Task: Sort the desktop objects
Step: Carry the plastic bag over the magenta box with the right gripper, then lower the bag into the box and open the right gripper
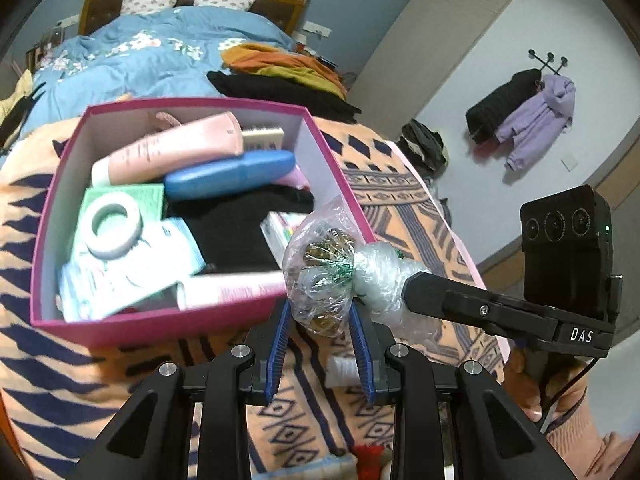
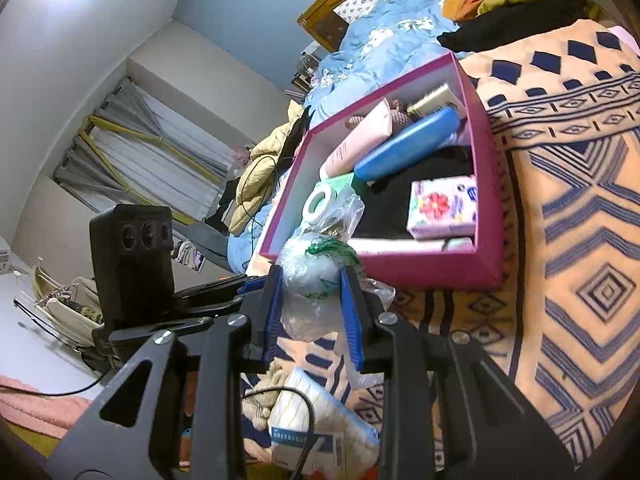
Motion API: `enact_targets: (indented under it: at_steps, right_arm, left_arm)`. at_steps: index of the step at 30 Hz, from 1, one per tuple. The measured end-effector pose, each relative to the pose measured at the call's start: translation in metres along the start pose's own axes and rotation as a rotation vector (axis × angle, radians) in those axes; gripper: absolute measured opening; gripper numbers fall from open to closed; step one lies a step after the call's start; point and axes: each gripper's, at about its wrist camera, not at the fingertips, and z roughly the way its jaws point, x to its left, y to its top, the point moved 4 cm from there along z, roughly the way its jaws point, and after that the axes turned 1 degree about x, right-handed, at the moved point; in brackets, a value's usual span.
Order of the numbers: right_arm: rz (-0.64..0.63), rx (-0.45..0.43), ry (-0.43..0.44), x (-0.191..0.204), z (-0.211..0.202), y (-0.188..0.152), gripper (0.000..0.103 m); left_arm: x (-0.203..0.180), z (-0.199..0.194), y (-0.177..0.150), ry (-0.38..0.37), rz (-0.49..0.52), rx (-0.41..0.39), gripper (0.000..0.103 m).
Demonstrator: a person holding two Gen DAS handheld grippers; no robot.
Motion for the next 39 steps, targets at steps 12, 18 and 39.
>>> enact_targets:
  at_steps: [12, 18, 39]
  right_arm:
    - [-0.001, -0.005, -0.023, -0.011, 0.029, 0.041, 0.03]
    - [0.015, 0.017, -0.052, -0.023, 0.048, 0.051, 0.03]
    - [-0.018, 0.088, -0.187, -0.039, 0.092, 0.054, 0.031]
  left_arm:
    - [0.022, 0.012, 0.032, 0.067, -0.015, -0.015, 0.029]
    - [0.04, 0.021, 0.039, 0.107, -0.04, -0.004, 0.029]
    - [0.056, 0.034, 0.036, 0.224, -0.029, -0.004, 0.032]
